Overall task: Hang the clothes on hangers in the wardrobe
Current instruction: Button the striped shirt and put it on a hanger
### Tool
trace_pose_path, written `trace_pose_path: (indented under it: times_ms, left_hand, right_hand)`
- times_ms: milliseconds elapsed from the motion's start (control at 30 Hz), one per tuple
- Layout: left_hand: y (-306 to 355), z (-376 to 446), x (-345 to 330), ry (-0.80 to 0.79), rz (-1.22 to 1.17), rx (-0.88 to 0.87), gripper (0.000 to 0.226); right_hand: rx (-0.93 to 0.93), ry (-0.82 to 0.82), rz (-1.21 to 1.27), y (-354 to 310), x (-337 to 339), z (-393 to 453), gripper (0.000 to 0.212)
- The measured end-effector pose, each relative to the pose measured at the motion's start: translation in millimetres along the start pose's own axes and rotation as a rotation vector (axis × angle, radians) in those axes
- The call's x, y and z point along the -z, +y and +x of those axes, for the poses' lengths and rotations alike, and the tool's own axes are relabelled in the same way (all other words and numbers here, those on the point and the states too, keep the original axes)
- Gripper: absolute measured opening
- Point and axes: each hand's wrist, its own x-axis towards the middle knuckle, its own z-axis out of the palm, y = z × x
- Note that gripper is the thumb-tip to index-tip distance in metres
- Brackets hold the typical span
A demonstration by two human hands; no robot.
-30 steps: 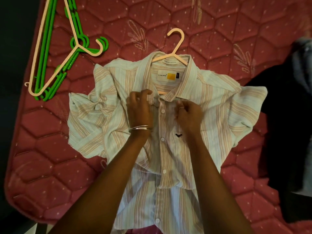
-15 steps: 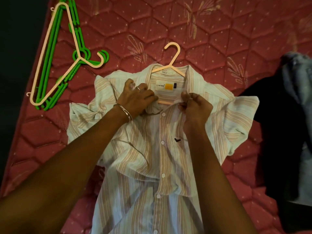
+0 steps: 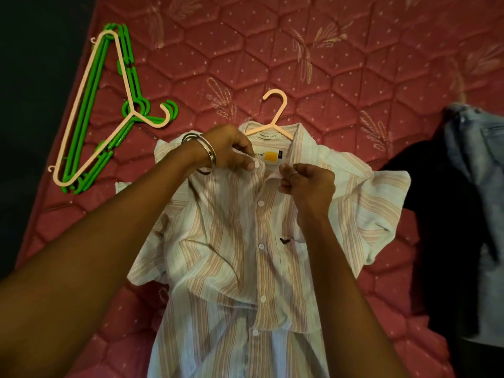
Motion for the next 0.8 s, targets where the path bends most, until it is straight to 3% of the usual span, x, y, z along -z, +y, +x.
trace_pose_path:
  times_ms: [100,233,533,667,800]
  left_hand:
    - [2.7,0.4,-1.4,0.021,-0.078,0.022,0.007]
    - [10.6,3.1,-17.5,0.197,-0.259,0.124,0.002]
    - [10.2,9.2,-37.7,0.252,-0.417,0.292,0.016]
    - [8.3,7.8,-42.8,0.284,-0.429,0.335,0.015]
    - [11.2,8.5,-48.9,0.356,-0.467,0.402,0.028]
  right_hand:
    - [-0.032,-0.041,0.054,-1.2,-1.3,-0.3,0.013]
    - [-0.100,-0.156,0.213,0.0,-9.1,-5.0,0.015]
    - [-0.089,-0.004,0.347,14.0,-28.3,-8.6,0.017]
    - [-0.102,0.011,0.395,16.3,-30.2,-9.2,0.016]
    - [-0.062,-0.027,0.437,20.9,-28.4,-11.9,0.015]
